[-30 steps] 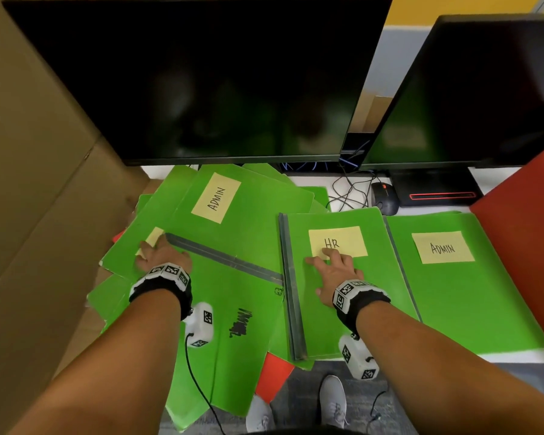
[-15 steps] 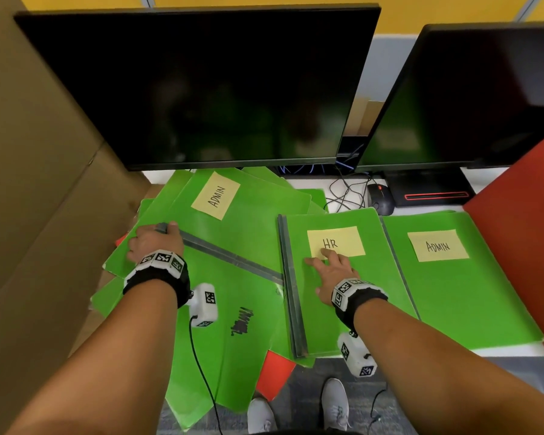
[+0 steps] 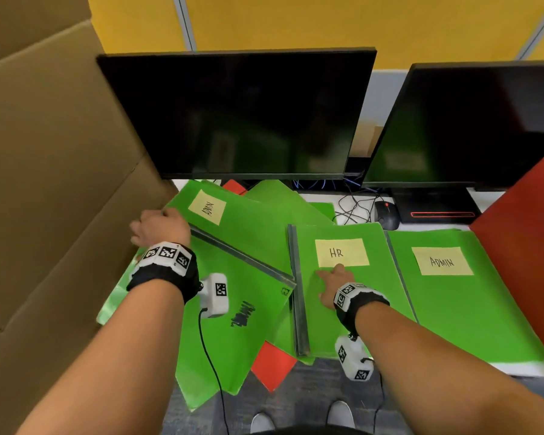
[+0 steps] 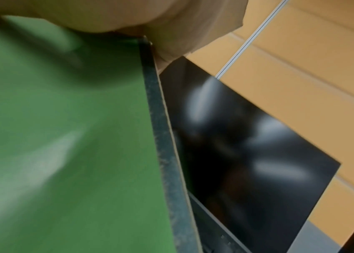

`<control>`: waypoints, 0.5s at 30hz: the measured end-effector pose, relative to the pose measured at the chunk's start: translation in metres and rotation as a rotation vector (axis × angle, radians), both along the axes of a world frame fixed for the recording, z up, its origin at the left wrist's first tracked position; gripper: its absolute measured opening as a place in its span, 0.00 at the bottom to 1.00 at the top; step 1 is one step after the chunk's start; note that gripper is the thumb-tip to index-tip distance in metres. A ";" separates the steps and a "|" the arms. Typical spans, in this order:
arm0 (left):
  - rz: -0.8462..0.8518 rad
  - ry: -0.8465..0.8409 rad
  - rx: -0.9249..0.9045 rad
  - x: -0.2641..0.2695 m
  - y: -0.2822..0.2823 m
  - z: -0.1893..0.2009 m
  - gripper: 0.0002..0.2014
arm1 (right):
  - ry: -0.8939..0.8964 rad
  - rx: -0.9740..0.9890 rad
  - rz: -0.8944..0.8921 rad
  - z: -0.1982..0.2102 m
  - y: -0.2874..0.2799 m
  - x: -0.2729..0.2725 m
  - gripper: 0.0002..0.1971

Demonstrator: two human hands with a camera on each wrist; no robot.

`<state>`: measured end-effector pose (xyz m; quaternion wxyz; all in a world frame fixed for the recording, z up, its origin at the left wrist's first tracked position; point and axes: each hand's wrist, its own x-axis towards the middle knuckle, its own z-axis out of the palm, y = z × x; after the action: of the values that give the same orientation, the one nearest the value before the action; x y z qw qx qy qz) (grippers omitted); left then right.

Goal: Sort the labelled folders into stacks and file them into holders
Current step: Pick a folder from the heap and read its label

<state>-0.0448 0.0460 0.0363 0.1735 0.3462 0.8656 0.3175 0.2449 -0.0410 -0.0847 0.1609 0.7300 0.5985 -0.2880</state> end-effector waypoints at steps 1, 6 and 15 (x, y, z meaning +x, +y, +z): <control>0.007 -0.017 0.026 -0.001 -0.001 0.006 0.22 | 0.006 -0.010 -0.004 0.003 0.000 0.000 0.34; 0.036 -0.136 0.166 -0.003 -0.008 0.035 0.22 | 0.190 0.038 -0.053 0.027 0.006 -0.012 0.23; -0.088 -0.341 0.541 -0.003 -0.024 0.079 0.08 | 0.577 0.541 -0.381 0.078 0.029 -0.009 0.29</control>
<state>-0.0477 0.0224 0.1157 0.2311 0.3588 0.6925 0.5817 0.2359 -0.0116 -0.0063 -0.2660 0.7329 0.5274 -0.3375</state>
